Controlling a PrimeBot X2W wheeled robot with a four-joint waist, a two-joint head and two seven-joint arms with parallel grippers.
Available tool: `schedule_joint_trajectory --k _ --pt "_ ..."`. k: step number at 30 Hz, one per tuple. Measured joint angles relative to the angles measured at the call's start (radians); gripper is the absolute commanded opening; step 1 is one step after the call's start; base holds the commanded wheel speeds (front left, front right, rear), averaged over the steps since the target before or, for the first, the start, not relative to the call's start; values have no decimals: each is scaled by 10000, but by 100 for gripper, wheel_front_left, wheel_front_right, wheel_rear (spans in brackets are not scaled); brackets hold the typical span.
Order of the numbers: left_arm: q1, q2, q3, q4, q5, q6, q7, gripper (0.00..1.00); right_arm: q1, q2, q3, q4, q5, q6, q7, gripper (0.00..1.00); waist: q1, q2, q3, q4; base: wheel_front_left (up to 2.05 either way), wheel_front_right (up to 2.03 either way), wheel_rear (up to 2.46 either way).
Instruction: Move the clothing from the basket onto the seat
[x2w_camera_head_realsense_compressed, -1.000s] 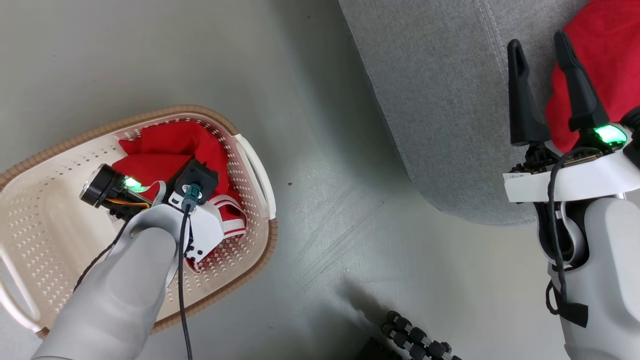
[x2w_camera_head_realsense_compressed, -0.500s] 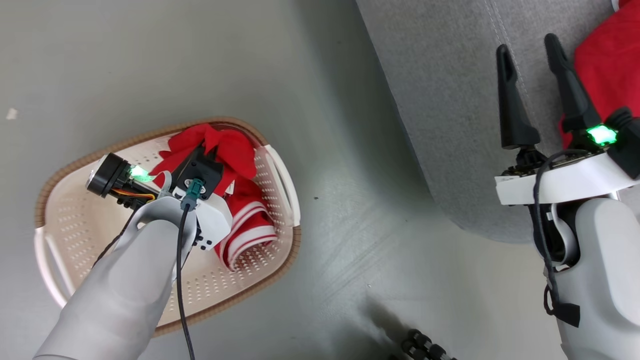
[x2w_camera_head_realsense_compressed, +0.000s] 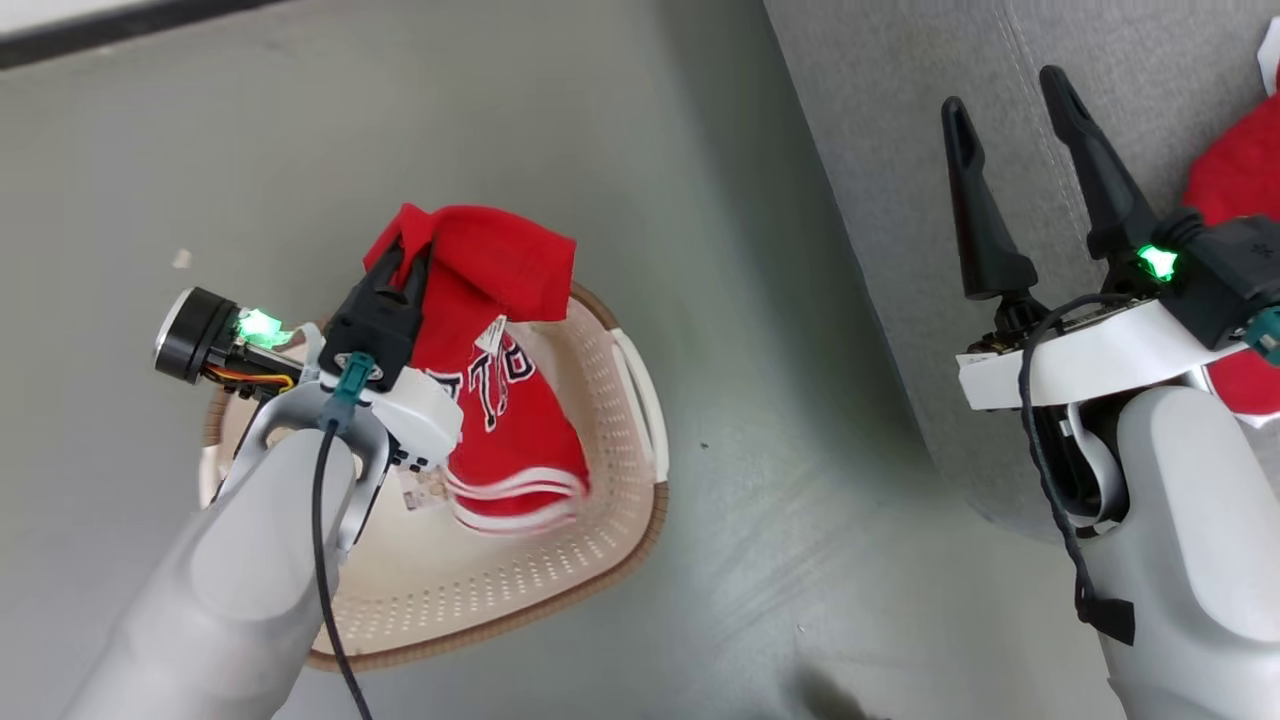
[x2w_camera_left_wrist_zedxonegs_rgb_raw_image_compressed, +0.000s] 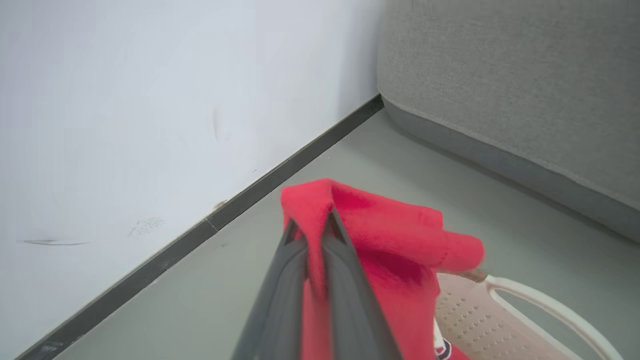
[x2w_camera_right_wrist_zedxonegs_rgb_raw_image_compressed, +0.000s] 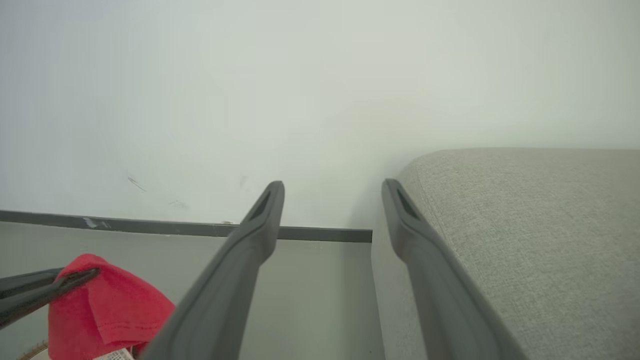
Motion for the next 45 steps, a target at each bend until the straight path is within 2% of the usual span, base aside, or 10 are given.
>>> schedule_joint_trajectory --k 6,13,25,34,45 --pt "314 259 441 -959 -211 184 -98 0 35 -71 136 211 -94 0 0 100 0 0 -599 417 0 0 0" --pt "741 537 922 -2142 -704 184 -138 0 261 -299 105 476 -280 0 0 100 0 0 -1453 899 0 0 0" --pt "923 790 1133 -3515 -1041 59 -140 0 1002 -589 232 894 -545 0 0 100 0 0 -2775 1470 0 0 0" --pt "922 803 911 -4090 -1218 -384 2 0 1404 -897 667 1260 -604 0 0 100 0 0 -3733 1777 0 0 0" --pt "943 606 284 -4596 -1421 -972 591 0 1800 -1371 2002 2025 -483 0 0 100 0 0 -4754 2048 0 0 0"
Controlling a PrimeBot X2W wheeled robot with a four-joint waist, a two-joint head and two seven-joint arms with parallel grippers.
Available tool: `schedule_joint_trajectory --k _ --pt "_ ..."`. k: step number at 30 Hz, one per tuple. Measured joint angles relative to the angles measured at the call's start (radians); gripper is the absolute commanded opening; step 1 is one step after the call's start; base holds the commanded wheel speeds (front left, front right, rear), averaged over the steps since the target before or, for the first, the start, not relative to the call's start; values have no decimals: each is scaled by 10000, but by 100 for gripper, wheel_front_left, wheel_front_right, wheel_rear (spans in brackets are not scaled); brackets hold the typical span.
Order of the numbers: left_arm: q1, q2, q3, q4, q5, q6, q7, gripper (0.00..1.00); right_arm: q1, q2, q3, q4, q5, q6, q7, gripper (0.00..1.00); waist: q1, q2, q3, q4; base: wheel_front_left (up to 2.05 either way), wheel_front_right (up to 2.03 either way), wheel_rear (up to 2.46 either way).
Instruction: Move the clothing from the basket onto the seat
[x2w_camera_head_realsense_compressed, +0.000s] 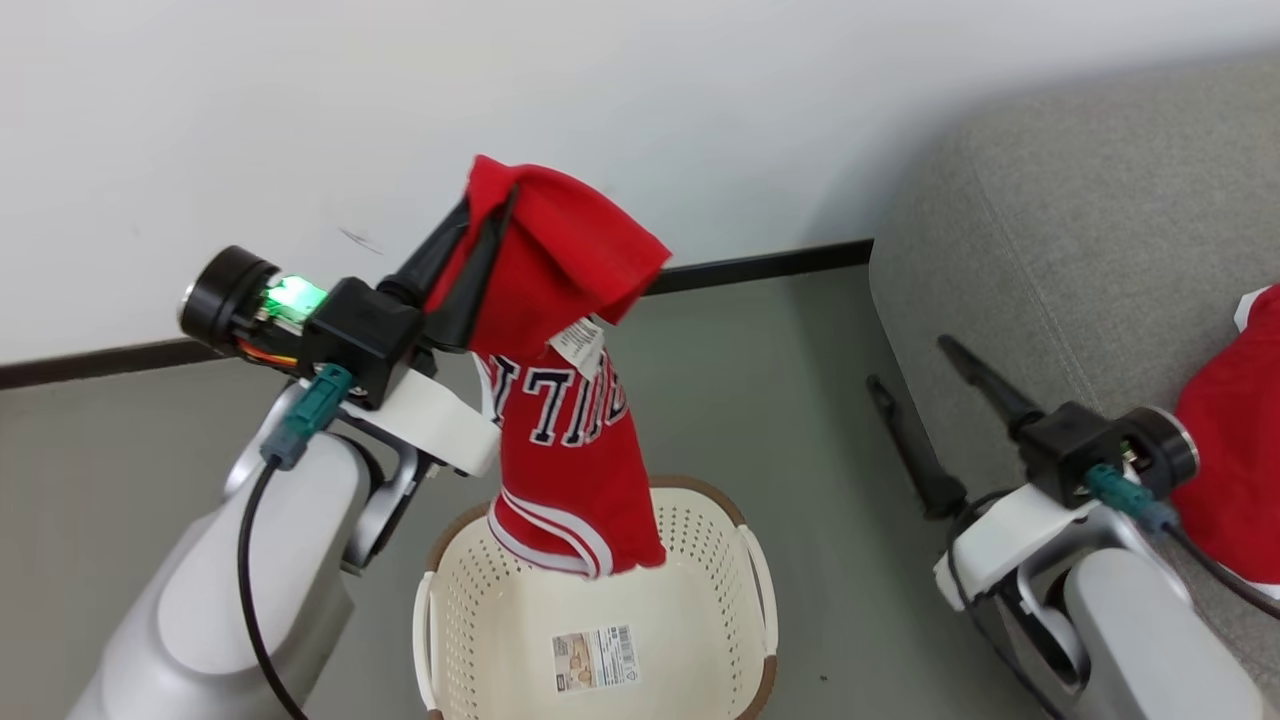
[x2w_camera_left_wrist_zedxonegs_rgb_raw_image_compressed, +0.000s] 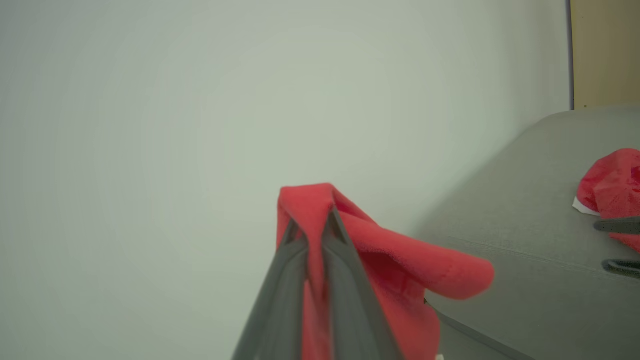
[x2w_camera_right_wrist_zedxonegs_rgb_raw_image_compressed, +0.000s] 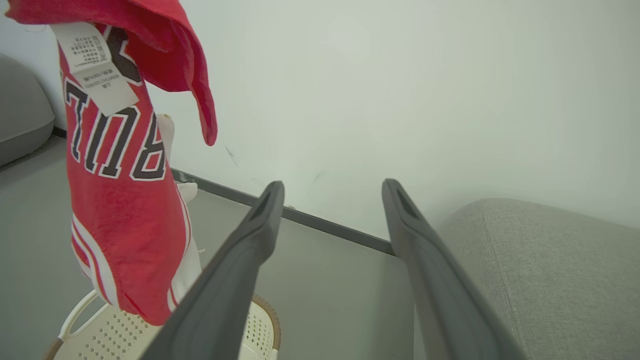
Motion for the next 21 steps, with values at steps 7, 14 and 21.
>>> schedule_joint_trajectory --k 7,14,21 --pt "0 -198 -336 -391 -153 -196 253 0 -10 -203 1348 520 349 0 2 100 0 1 -478 137 0 0 0" --pt "-26 -474 -566 -732 -318 -456 481 0 -320 -347 2930 972 895 0 46 100 0 0 -954 308 0 0 0" --pt "-32 -685 -800 -792 -420 -616 756 0 -1020 -552 4144 1476 1576 0 186 100 0 0 -1335 474 0 0 0"
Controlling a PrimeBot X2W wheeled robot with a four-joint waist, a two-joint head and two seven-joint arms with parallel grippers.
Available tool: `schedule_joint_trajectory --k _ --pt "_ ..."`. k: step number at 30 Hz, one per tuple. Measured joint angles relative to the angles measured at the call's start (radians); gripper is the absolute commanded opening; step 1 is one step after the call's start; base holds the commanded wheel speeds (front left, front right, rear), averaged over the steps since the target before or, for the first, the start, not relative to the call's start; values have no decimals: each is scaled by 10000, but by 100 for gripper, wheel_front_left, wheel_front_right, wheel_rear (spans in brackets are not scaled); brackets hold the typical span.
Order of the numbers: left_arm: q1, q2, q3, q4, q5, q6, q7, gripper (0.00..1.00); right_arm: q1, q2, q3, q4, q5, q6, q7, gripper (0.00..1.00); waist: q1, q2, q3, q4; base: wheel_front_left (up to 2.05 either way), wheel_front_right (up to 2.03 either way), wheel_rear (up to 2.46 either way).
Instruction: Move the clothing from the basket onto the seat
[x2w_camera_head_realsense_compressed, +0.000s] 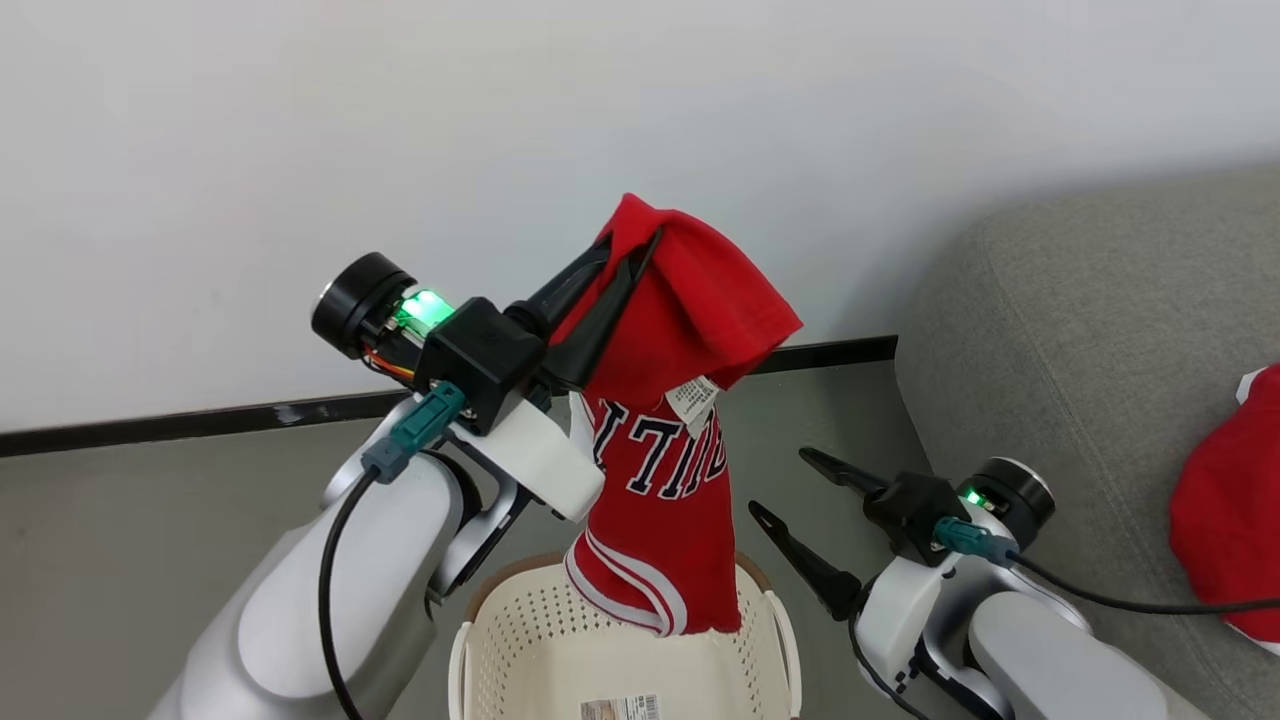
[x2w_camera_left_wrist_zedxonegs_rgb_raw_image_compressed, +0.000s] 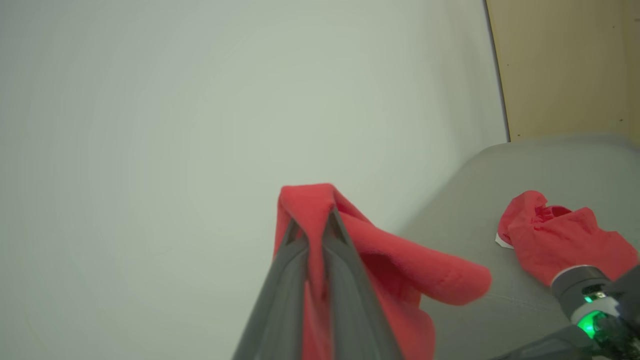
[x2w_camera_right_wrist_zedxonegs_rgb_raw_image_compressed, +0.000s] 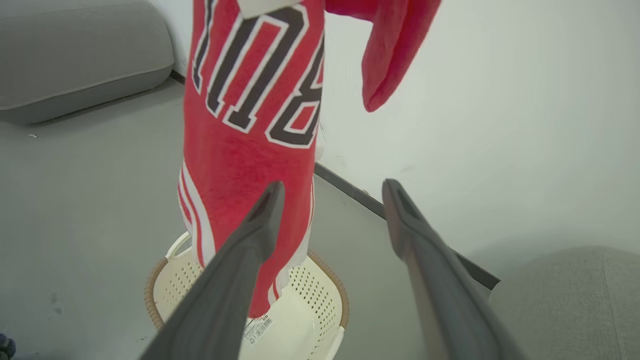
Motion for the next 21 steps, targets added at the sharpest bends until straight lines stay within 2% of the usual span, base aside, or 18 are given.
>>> schedule_joint_trajectory --k 12,21 --pt "-4 -362 -441 -136 -94 -105 382 0 -663 155 1994 773 1825 0 211 100 0 0 -371 329 0 0 0" --pt "-29 -502 -654 -299 -153 -194 644 0 -1215 284 2964 1129 3095 0 207 100 0 0 -457 649 0 0 0"
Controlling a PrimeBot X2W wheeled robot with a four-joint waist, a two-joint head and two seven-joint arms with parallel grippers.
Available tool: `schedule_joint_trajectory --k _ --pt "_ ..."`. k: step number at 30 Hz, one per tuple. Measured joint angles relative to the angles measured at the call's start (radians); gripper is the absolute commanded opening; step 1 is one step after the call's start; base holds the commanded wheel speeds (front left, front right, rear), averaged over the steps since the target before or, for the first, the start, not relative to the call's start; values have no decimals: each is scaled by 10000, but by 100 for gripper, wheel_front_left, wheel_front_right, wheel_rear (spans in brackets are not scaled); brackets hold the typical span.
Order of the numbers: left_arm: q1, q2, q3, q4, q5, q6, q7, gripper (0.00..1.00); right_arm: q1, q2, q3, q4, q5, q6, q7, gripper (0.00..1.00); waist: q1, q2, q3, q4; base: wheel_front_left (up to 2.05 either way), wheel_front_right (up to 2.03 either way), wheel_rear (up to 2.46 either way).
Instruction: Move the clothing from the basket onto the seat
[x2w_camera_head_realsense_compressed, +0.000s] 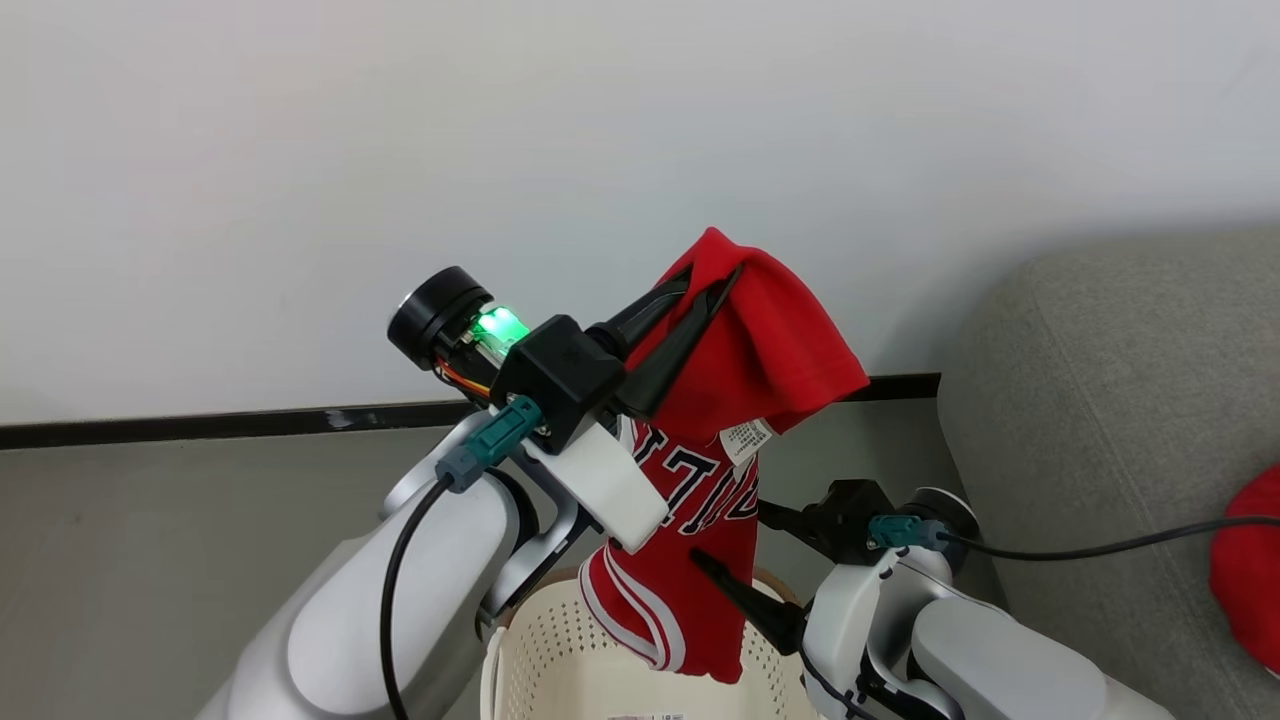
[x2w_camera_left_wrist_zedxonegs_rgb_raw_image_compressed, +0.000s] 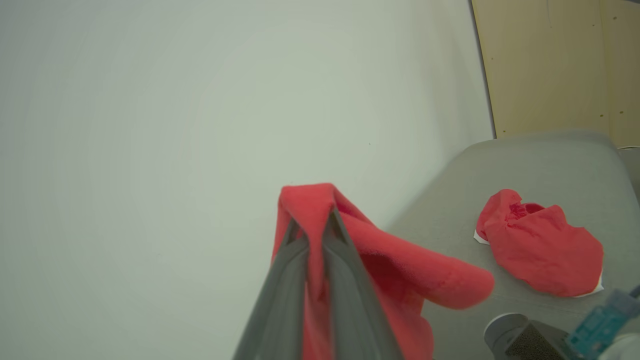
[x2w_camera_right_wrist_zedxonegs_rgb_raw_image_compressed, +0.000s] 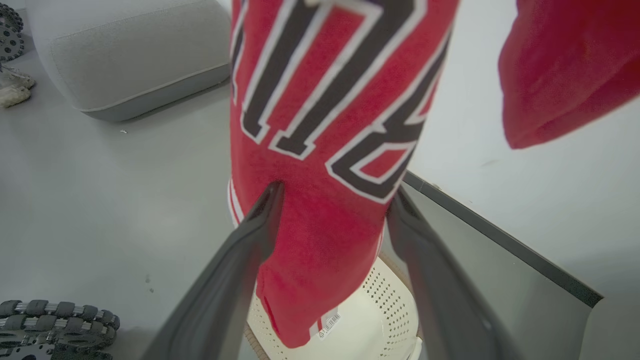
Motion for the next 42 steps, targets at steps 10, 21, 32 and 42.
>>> schedule_joint_trajectory --k 10,21,32,42 --pt "-119 -157 -165 -44 -27 -48 163 0 -805 -27 1158 309 1058 0 -15 100 -1 0 2 305 0 0 0" --pt "-180 -136 6 178 -270 17 341 0 -1574 178 2677 717 1089 0 -219 0 0 0 120 437 0 0 0" --pt "273 274 715 986 -617 345 337 0 -1696 -497 2508 761 1200 0 -311 0 0 0 231 140 0 0 0" --pt "1001 420 1106 1465 -1151 426 31 100 -1523 -1060 291 -247 1674 0 -320 0 0 -1 302 -319 0 0 0"
